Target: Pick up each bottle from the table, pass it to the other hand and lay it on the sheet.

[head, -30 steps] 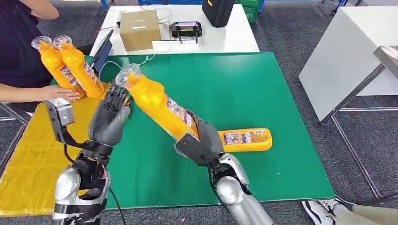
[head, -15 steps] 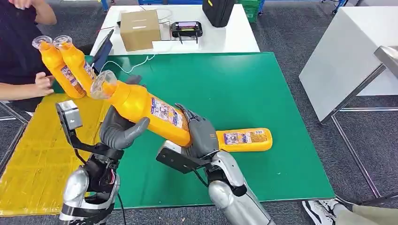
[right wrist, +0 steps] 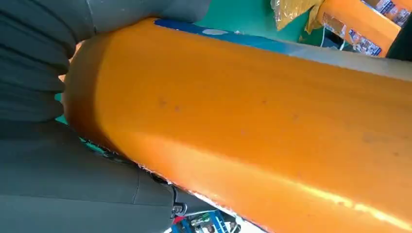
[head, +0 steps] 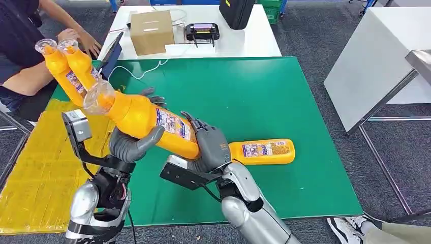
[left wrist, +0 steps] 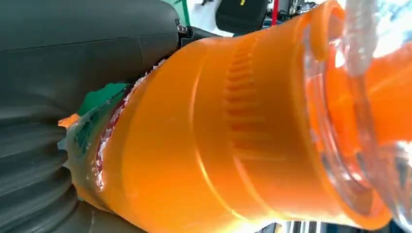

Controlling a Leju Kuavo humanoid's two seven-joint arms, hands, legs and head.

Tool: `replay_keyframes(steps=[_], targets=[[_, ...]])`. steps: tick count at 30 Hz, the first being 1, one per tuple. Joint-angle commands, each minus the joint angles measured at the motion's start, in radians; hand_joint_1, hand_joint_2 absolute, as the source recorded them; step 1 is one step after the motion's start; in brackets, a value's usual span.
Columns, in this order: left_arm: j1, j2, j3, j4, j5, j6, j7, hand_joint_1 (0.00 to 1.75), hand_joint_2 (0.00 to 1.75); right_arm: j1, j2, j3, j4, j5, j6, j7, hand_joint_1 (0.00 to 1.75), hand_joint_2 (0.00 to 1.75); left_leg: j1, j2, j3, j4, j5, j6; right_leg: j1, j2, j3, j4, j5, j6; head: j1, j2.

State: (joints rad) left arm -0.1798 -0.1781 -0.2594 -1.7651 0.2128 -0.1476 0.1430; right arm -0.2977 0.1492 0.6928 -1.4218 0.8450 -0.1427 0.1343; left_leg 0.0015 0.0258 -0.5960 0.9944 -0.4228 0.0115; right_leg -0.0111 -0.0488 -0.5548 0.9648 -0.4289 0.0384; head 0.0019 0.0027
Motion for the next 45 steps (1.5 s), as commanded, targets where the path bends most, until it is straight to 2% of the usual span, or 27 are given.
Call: replay_keyframes(steps=[1, 2, 3, 4, 6, 7, 11, 12, 14, 15, 19, 24, 34, 38, 39, 41, 43, 45], targets=[[-0.054, 0.02, -0.045, 0.01, -0.156, 0.014, -0.039, 1.75, 1.75, -0.012, -0.044, 0.061, 0.021, 0.022, 0.032, 0.024, 1.68, 1.75, 0.001, -0.003, 0.003, 0.0, -0.001, -0.001, 0.001, 0.003, 0.004, 0.0, -0.002, -0.002, 0.0, 0.0], [-0.044, 0.042, -0.051, 0.001, -0.27, 0.044, -0.072, 1.75, 1.75, -0.001, -0.051, 0.049, 0.005, 0.036, 0.045, 0.043, 0.0, 1.75, 0.001, -0.003, 0.002, 0.0, -0.001, -0.001, 0.001, 0.001, 0.003, 0.0, -0.001, -0.001, 0.0, 0.0], [-0.052, 0.059, -0.051, -0.003, -0.445, 0.079, -0.09, 1.75, 1.75, 0.013, -0.055, 0.024, -0.021, 0.038, 0.059, 0.057, 0.0, 1.75, 0.001, -0.004, 0.003, 0.0, -0.001, -0.001, 0.001, 0.002, 0.004, 0.0, -0.002, -0.002, 0.0, 0.0], [-0.052, 0.052, -0.044, -0.003, -0.452, 0.077, -0.089, 1.75, 1.75, 0.015, -0.06, 0.019, -0.032, 0.038, 0.066, 0.059, 0.0, 1.75, 0.001, -0.003, 0.003, -0.001, -0.001, -0.001, 0.001, 0.001, 0.003, -0.001, -0.001, -0.001, 0.0, 0.0], [-0.092, 0.056, -0.013, 0.006, -0.769, 0.106, -0.061, 1.75, 1.75, 0.042, -0.067, -0.015, -0.088, 0.079, 0.097, 0.07, 0.0, 1.75, 0.001, -0.005, 0.004, 0.0, -0.002, -0.001, 0.001, 0.002, 0.006, -0.001, -0.002, -0.002, 0.0, 0.0], [-0.1, 0.043, 0.007, 0.012, -0.781, 0.094, -0.064, 1.75, 1.75, 0.05, -0.069, -0.022, -0.105, 0.085, 0.108, 0.069, 0.0, 1.75, 0.001, -0.004, 0.002, 0.0, -0.001, -0.001, 0.001, 0.001, 0.003, 0.0, -0.001, -0.001, 0.001, 0.0], [-0.131, 0.047, 0.084, 0.048, -1.178, 0.102, -0.085, 1.75, 1.75, 0.108, -0.075, -0.079, -0.21, 0.136, 0.149, 0.056, 0.0, 1.75, 0.001, -0.005, 0.001, 0.001, -0.001, -0.001, 0.0, 0.0, 0.002, 0.001, -0.002, -0.002, 0.0, 0.0], [-0.127, 0.047, 0.113, 0.065, -1.303, 0.073, -0.083, 1.75, 1.75, 0.133, -0.076, -0.105, -0.252, 0.155, 0.173, 0.05, 0.0, 1.75, 0.001, -0.004, 0.0, 0.0, 0.0, -0.001, 0.0, 0.0, 0.001, 0.0, -0.001, -0.001, 0.0, 0.0], [-0.135, 0.038, 0.139, 0.067, -1.373, 0.026, -0.084, 1.75, 1.75, 0.149, -0.084, -0.123, -0.324, 0.172, 0.206, 0.063, 0.0, 1.75, 0.0, -0.004, 0.003, 0.0, -0.001, -0.001, 0.0, 0.002, 0.004, 0.0, -0.002, -0.002, 0.0, 0.0], [-0.134, 0.074, 0.129, 0.085, -1.455, -0.014, -0.062, 1.75, 1.75, 0.168, -0.089, -0.137, -0.353, 0.194, 0.233, 0.069, 0.0, 1.75, 0.0, -0.004, 0.001, 0.0, -0.001, -0.001, 0.0, 0.001, 0.001, 0.0, -0.001, -0.001, 0.0, 0.0], [-0.147, 0.171, 0.135, 0.304, -1.551, 0.014, -0.081, 1.75, 1.75, 0.242, -0.085, -0.228, -0.429, 0.257, 0.259, 0.021, 0.0, 1.75, 0.0, -0.006, 0.005, -0.002, 0.0, -0.001, 0.0, 0.0, 0.006, -0.002, -0.002, -0.002, 0.0, 0.0], [-0.112, 0.234, 0.156, 0.47, -1.597, 0.005, -0.077, 1.75, 1.75, 0.281, -0.103, -0.291, -0.474, 0.312, 0.286, 0.009, 0.0, 1.75, 0.0, -0.004, 0.005, -0.002, 0.0, -0.001, 0.0, 0.003, 0.005, -0.001, -0.001, -0.002, 0.0, 0.0], [-0.096, 0.252, 0.2, 0.603, -1.598, 0.044, -0.082, 1.75, 1.75, 0.308, -0.145, -0.375, -0.415, 0.322, 0.305, 0.016, 0.0, 1.75, 0.001, -0.003, 0.004, 0.0, -0.002, -0.001, 0.0, 0.003, 0.005, -0.001, -0.002, -0.001, 0.001, 0.0], [-0.113, 0.257, 0.217, 0.686, -1.618, 0.075, -0.075, 1.75, 1.75, 0.286, -0.203, -0.433, -0.324, 0.235, 0.336, 0.001, 0.0, 1.75, 0.001, -0.003, 0.005, -0.002, 0.0, -0.001, 0.0, 0.003, 0.006, -0.003, 0.0, -0.001, 0.0, 0.0], [-0.117, 0.265, 0.221, 0.723, -1.599, 0.064, -0.106, 0.0, 0.0, 0.281, -0.226, -0.44, -0.297, 0.21, 0.357, -0.008, 0.0, 1.75, 0.001, -0.003, 0.005, -0.003, 0.0, -0.001, 0.0, 0.004, 0.006, -0.003, 0.0, -0.002, 0.0, 0.0], [-0.118, 0.281, 0.211, 0.752, -1.619, 0.092, -0.103, 0.0, 0.0, 0.269, -0.246, -0.452, -0.264, 0.196, 0.366, -0.008, 0.0, 1.75, 0.001, -0.002, 0.006, -0.003, 0.0, -0.001, 0.0, 0.004, 0.007, -0.003, 0.0, -0.002, 0.001, 0.0], [-0.105, 0.265, 0.239, 0.734, -1.561, 0.129, -0.155, 0.0, 0.0, 0.277, -0.279, -0.469, -0.249, 0.163, 0.401, 0.005, 0.0, 1.75, 0.001, -0.001, 0.004, -0.002, 0.0, -0.001, 0.0, 0.005, 0.005, -0.002, 0.0, -0.001, 0.0, 0.0], [-0.098, 0.265, 0.238, 0.723, -1.561, 0.129, -0.155, 0.0, 0.0, 0.284, -0.292, -0.481, -0.242, 0.15, 0.399, -0.006, 0.0, 1.75, 0.001, -0.002, 0.004, -0.002, 0.0, 0.0, 0.0, 0.002, 0.005, -0.002, 0.0, -0.001, 0.0, 0.0]])
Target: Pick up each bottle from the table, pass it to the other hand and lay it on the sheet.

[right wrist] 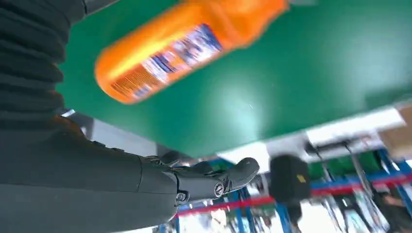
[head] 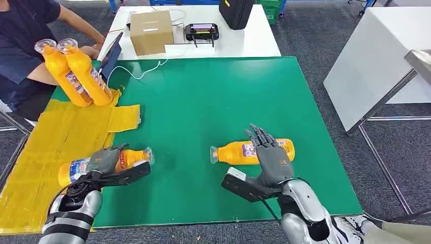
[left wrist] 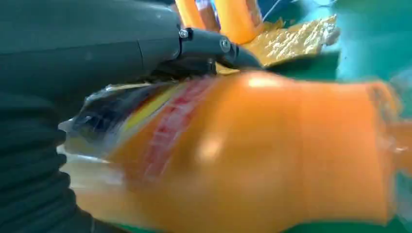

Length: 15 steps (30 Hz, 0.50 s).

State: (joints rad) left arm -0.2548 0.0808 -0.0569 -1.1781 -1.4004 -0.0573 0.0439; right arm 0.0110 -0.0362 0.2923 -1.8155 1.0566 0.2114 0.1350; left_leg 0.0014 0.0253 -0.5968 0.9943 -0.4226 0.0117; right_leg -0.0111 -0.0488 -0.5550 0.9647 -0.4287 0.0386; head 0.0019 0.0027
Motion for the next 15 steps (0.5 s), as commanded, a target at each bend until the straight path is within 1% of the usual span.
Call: replay_keyframes(steps=[1, 3, 4, 6, 8, 10, 12, 15], targets=[[-0.023, 0.006, 0.035, 0.136, 0.053, 0.039, -0.056, 0.0, 0.0, -0.025, -0.107, -0.08, 0.152, -0.061, 0.044, -0.006, 0.0, 1.75, 0.0, -0.002, 0.004, -0.001, 0.0, 0.0, 0.0, 0.002, 0.004, -0.002, 0.0, -0.001, 0.0, 0.0], [-0.019, 0.005, 0.035, 0.123, 0.067, 0.034, -0.066, 0.0, 0.0, -0.025, -0.112, -0.076, 0.152, -0.066, 0.048, -0.003, 0.0, 1.75, 0.001, -0.001, 0.003, -0.001, 0.0, 0.0, 0.0, 0.002, 0.004, -0.002, 0.0, -0.001, 0.0, 0.0], [-0.016, -0.004, 0.046, 0.105, 0.107, 0.038, -0.092, 0.0, 0.0, -0.028, -0.133, -0.081, 0.165, -0.067, 0.061, 0.013, 0.0, 1.75, 0.0, -0.002, 0.005, -0.001, -0.001, -0.001, 0.0, 0.003, 0.005, -0.002, -0.001, -0.001, 0.0, 0.0], [-0.01, -0.016, 0.055, 0.078, 0.15, 0.026, -0.112, 0.0, 0.0, -0.031, -0.152, -0.091, 0.182, -0.07, 0.06, 0.009, 0.0, 1.75, 0.001, -0.002, 0.004, -0.001, 0.0, 0.0, 0.0, 0.002, 0.004, -0.002, 0.0, -0.001, 0.0, 0.0], [0.021, -0.051, 0.08, -0.02, 0.279, 0.009, -0.156, 0.0, 0.0, -0.029, -0.162, -0.124, 0.206, -0.072, 0.059, 0.009, 0.0, 1.75, 0.001, -0.002, 0.003, -0.001, 0.0, 0.0, 0.0, 0.001, 0.004, -0.001, 0.0, -0.001, 0.0, 0.0], [0.078, -0.087, 0.075, -0.162, 0.399, -0.023, -0.176, 0.0, 0.0, -0.034, -0.162, -0.157, 0.232, -0.048, 0.052, 0.006, 0.0, 1.75, 0.001, -0.003, 0.003, 0.0, 0.0, 0.0, 0.0, 0.0, 0.004, -0.001, 0.0, 0.0, 0.0, 0.0], [0.105, -0.093, 0.046, -0.233, 0.43, -0.042, -0.155, 0.0, 0.0, -0.043, -0.153, -0.172, 0.247, -0.025, 0.048, -0.002, 0.0, 1.75, 0.001, -0.003, 0.003, 0.001, 0.0, 0.001, 0.0, 0.001, 0.004, -0.001, 0.0, 0.0, 0.0, 0.0], [0.152, -0.104, 0.009, -0.358, 0.532, -0.067, -0.184, 0.0, 0.0, -0.099, -0.135, -0.178, 0.301, 0.038, 0.041, 0.006, 0.0, 1.75, 0.001, -0.001, 0.001, 0.001, 0.0, 0.001, 0.0, 0.001, 0.003, -0.001, 0.0, 0.0, 0.0, 0.0]])
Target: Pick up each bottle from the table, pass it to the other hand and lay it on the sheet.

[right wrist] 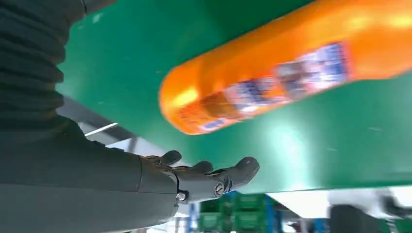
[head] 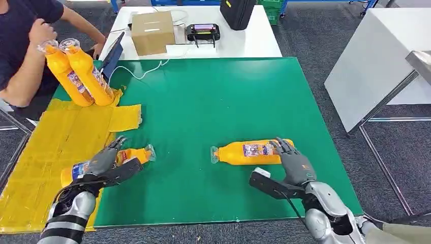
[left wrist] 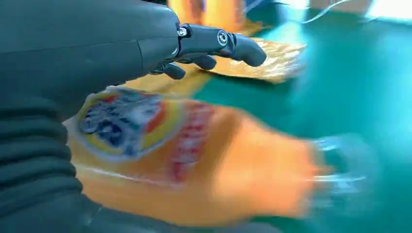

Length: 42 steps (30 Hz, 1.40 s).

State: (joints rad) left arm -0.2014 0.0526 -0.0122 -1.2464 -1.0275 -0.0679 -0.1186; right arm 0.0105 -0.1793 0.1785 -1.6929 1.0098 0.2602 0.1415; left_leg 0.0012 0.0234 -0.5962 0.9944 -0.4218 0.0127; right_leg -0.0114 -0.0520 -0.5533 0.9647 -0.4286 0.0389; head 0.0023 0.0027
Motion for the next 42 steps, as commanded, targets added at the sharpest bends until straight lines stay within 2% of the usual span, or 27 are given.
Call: replay_keyframes(steps=[1, 4, 6, 11, 18, 22, 25, 26, 27, 32, 33, 35, 42], targets=[[0.114, -0.081, -0.046, -0.323, 0.183, -0.065, -0.019, 0.0, 0.0, -0.109, 0.022, -0.076, 0.189, 0.095, -0.015, 0.001, 0.0, 1.75, 0.001, 0.001, 0.002, 0.001, -0.002, 0.0, 0.0, 0.006, 0.002, -0.001, 0.0, 0.0, 0.0, 0.0], [0.172, -0.091, -0.078, -0.414, 0.273, -0.095, -0.026, 0.0, 0.0, -0.132, 0.045, -0.097, 0.215, 0.12, -0.016, 0.002, 0.0, 1.75, 0.0, 0.003, 0.003, 0.001, -0.003, -0.001, -0.001, 0.009, 0.002, 0.0, 0.0, -0.001, 0.0, 0.0], [0.196, -0.097, -0.09, -0.454, 0.319, -0.104, -0.03, 0.0, 0.0, -0.148, 0.049, -0.094, 0.238, 0.146, -0.016, 0.003, 0.0, 1.75, -0.001, 0.001, 0.002, 0.0, -0.001, -0.001, -0.001, 0.006, 0.001, -0.001, 0.0, 0.0, 0.0, 0.0], [0.204, -0.098, -0.096, -0.469, 0.344, -0.109, -0.028, 0.0, 0.0, -0.158, 0.056, -0.095, 0.251, 0.159, -0.017, 0.0, 0.0, 1.75, 0.0, 0.001, 0.003, 0.0, -0.002, -0.001, 0.0, 0.007, 0.002, -0.001, 0.0, 0.0, 0.0, 0.0], [0.192, -0.098, -0.105, -0.489, 0.383, -0.115, -0.031, 0.0, 0.0, -0.183, 0.073, -0.093, 0.288, 0.188, -0.014, -0.013, 0.0, 1.75, -0.001, 0.001, 0.001, 0.0, -0.001, 0.0, -0.001, 0.004, 0.0, -0.001, 0.001, 0.0, 0.0, 0.0], [0.173, -0.11, -0.122, -0.521, 0.442, -0.13, -0.034, 0.0, 0.0, -0.229, 0.081, -0.057, 0.382, 0.205, 0.011, -0.03, 0.0, 1.75, -0.001, 0.001, 0.001, 0.0, -0.001, 0.0, 0.0, 0.005, 0.0, -0.001, 0.001, 0.0, 0.0, 0.0], [0.138, -0.113, -0.147, -0.505, 0.465, -0.142, -0.031, 0.0, 0.0, -0.277, 0.075, -0.017, 0.506, 0.219, 0.03, -0.034, 0.0, 1.75, 0.0, 0.0, 0.005, 0.001, -0.003, -0.002, 0.0, 0.01, 0.004, 0.0, -0.001, -0.002, 0.0, 0.0], [0.114, -0.121, -0.158, -0.508, 0.474, -0.149, -0.013, 0.0, 0.0, -0.3, 0.075, 0.001, 0.542, 0.216, 0.059, -0.039, 0.0, 1.75, 0.0, 0.001, 0.001, 0.0, -0.001, -0.001, 0.0, 0.005, 0.001, -0.001, 0.001, 0.0, 0.0, 0.0], [0.103, -0.116, -0.17, -0.497, 0.484, -0.156, -0.006, 0.0, 0.0, -0.32, 0.065, 0.02, 0.591, 0.21, 0.088, -0.04, 0.0, 1.75, 0.0, 0.001, 0.002, 0.001, -0.001, -0.001, 0.0, 0.007, 0.002, -0.001, 0.001, -0.001, 0.0, 0.0], [0.104, -0.114, -0.169, -0.485, 0.488, -0.151, -0.01, 0.0, 0.0, -0.324, 0.062, 0.021, 0.614, 0.204, 0.074, -0.048, 0.0, 1.75, 0.001, 0.001, 0.002, 0.001, -0.001, -0.001, 0.001, 0.007, 0.002, -0.001, 0.001, -0.001, -0.001, 0.0], [0.051, -0.124, -0.193, -0.492, 0.518, -0.163, 0.0, 0.0, 0.0, -0.362, 0.042, 0.101, 0.664, 0.209, 0.155, -0.058, 1.75, 1.75, 0.0, 0.0, 0.002, 0.0, 0.0, -0.001, 0.0, 0.005, 0.002, -0.001, 0.001, 0.0, -0.001, 0.0], [0.028, -0.124, -0.204, -0.485, 0.535, -0.164, 0.017, 0.0, 0.0, -0.371, 0.037, 0.152, 0.716, 0.215, 0.156, -0.061, 1.75, 1.75, 0.0, -0.001, 0.0, 0.001, 0.001, 0.001, 0.0, 0.003, 0.0, -0.001, 0.002, 0.001, 0.0, 0.0], [0.008, -0.129, -0.204, -0.455, 0.589, -0.165, 0.017, 0.0, 0.0, -0.352, 0.023, 0.274, 0.818, 0.259, 0.152, -0.058, 1.75, 1.75, 0.001, -0.002, 0.009, -0.002, 0.002, 0.001, 0.001, 0.003, 0.009, -0.004, 0.002, 0.0, 0.0, 0.0]])
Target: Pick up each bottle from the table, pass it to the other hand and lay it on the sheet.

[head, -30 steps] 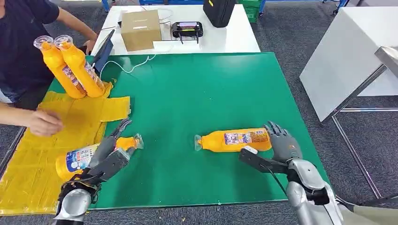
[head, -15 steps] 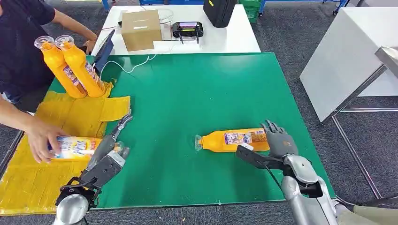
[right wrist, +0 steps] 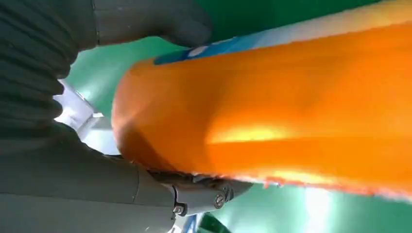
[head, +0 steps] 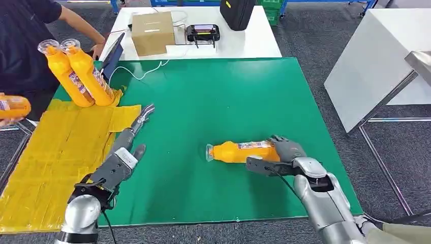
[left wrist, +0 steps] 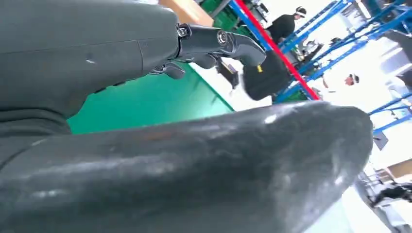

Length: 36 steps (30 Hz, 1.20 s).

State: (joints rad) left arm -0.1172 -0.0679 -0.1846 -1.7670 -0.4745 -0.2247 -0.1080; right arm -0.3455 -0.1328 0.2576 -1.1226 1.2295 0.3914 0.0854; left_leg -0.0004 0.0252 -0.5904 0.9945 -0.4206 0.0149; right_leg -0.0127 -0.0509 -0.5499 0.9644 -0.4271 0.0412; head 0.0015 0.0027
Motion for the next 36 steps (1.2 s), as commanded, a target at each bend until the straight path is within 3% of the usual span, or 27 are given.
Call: replay_keyframes(steps=[1, 9, 11, 13, 14, 16, 18, 19, 21, 25, 28, 35, 36], targets=[[-0.079, -0.008, -0.036, 0.07, 0.034, -0.009, 0.008, 0.0, 0.0, 0.006, -0.027, 0.215, 0.259, 0.051, 0.034, -0.006, 1.75, 1.75, 0.003, -0.004, 0.004, -0.002, 0.0, -0.002, 0.002, 0.002, 0.006, -0.004, 0.0, -0.002, 0.0, 0.0], [-0.103, -0.03, -0.052, 0.103, 0.05, -0.016, 0.006, 0.0, 0.0, 0.049, -0.033, 0.295, 0.29, 0.107, 0.092, 0.002, 1.75, 1.75, 0.004, -0.004, 0.019, -0.002, -0.004, -0.004, 0.002, 0.002, 0.008, -0.005, -0.002, -0.003, 0.0, 0.0], [-0.1, -0.051, -0.038, 0.112, 0.118, -0.039, 0.063, 0.0, 0.0, 0.073, -0.006, 0.245, 0.276, 0.097, 0.051, 0.062, 1.75, 1.75, 0.005, -0.004, 0.021, -0.003, -0.004, -0.004, 0.003, 0.001, 0.01, -0.006, -0.002, -0.003, 0.001, 0.0], [-0.064, -0.052, -0.008, 0.076, 0.205, -0.036, 0.118, 0.0, 0.0, 0.089, 0.048, 0.142, 0.202, 0.03, -0.009, 0.083, 1.75, 1.75, 0.005, -0.003, 0.023, -0.004, -0.004, -0.005, 0.003, 0.003, 0.012, -0.007, -0.002, -0.003, 0.0, 0.0], [-0.037, -0.056, 0.023, 0.046, 0.267, -0.023, 0.145, 0.0, 0.0, 0.111, 0.105, 0.025, 0.127, -0.105, -0.064, 0.061, 1.75, 1.75, 0.005, -0.001, 0.026, -0.004, -0.005, -0.005, 0.003, 0.006, 0.013, -0.006, -0.002, -0.003, 0.001, 0.0], [0.004, -0.031, 0.05, -0.017, 0.313, -0.019, 0.158, 0.0, 0.0, 0.126, 0.134, -0.003, -0.011, -0.191, -0.006, 0.101, 1.75, 1.75, 0.004, 0.004, 0.026, -0.003, -0.006, -0.005, 0.002, 0.011, 0.012, -0.004, -0.002, -0.003, 0.001, 0.0], [0.073, -0.033, 0.112, -0.049, 0.358, -0.001, 0.141, 0.0, 0.0, 0.213, 0.233, -0.149, -0.161, -0.506, -0.043, 0.058, 1.75, 1.75, 0.004, 0.006, 0.021, -0.002, -0.005, -0.006, 0.003, 0.015, 0.007, -0.002, -0.001, -0.005, 0.001, 0.0], [0.089, -0.029, 0.126, -0.056, 0.368, -0.009, 0.13, 0.0, 0.0, 0.248, 0.23, -0.131, -0.222, -0.523, -0.037, 0.084, 1.75, 1.75, 0.004, 0.01, 0.026, -0.002, -0.008, -0.005, 0.003, 0.016, 0.023, -0.002, -0.002, -0.004, 0.001, 0.0], [0.102, -0.051, 0.147, -0.077, 0.399, -0.022, 0.123, 0.0, 0.0, 0.32, 0.26, -0.16, -0.365, -0.821, -0.035, 0.087, 1.75, 1.75, 0.004, 0.008, 0.023, -0.004, -0.007, -0.007, 0.003, 0.015, 0.02, -0.002, -0.002, -0.006, 0.001, 0.0], [0.096, -0.074, 0.13, -0.106, 0.38, -0.009, 0.14, 0.0, 0.0, 0.344, 0.237, -0.101, -0.478, -0.922, -0.09, 0.118, 1.75, 1.75, 0.004, -0.001, 0.016, 0.001, -0.006, -0.006, 0.003, 0.008, 0.014, 0.002, -0.005, -0.005, 0.0, 0.0], [0.095, -0.081, 0.113, -0.116, 0.365, -0.005, 0.152, 0.0, 0.0, 0.356, 0.245, -0.098, -0.513, -0.991, -0.126, 0.118, 1.75, 1.75, 0.004, -0.002, 0.001, 0.0, -0.001, -0.005, 0.003, 0.004, 0.003, 0.002, -0.003, -0.003, 0.0, 0.0], [0.061, -0.103, 0.086, -0.083, 0.457, 0.01, 0.183, 0.0, 0.0, 0.312, 0.287, -0.108, -0.507, -0.986, -0.137, 0.12, 1.75, 1.75, 0.001, -0.002, 0.0, 0.0, -0.001, -0.004, 0.0, 0.003, 0.001, 0.001, -0.001, -0.002, 0.0, 0.0], [0.063, -0.102, 0.071, -0.079, 0.468, 0.007, 0.188, 0.0, 1.75, 0.312, 0.287, -0.089, -0.504, -0.972, -0.138, 0.11, 1.75, 1.75, 0.001, -0.004, 0.001, 0.0, -0.001, -0.005, 0.0, 0.004, 0.002, 0.001, -0.002, -0.003, 0.001, 0.0]])
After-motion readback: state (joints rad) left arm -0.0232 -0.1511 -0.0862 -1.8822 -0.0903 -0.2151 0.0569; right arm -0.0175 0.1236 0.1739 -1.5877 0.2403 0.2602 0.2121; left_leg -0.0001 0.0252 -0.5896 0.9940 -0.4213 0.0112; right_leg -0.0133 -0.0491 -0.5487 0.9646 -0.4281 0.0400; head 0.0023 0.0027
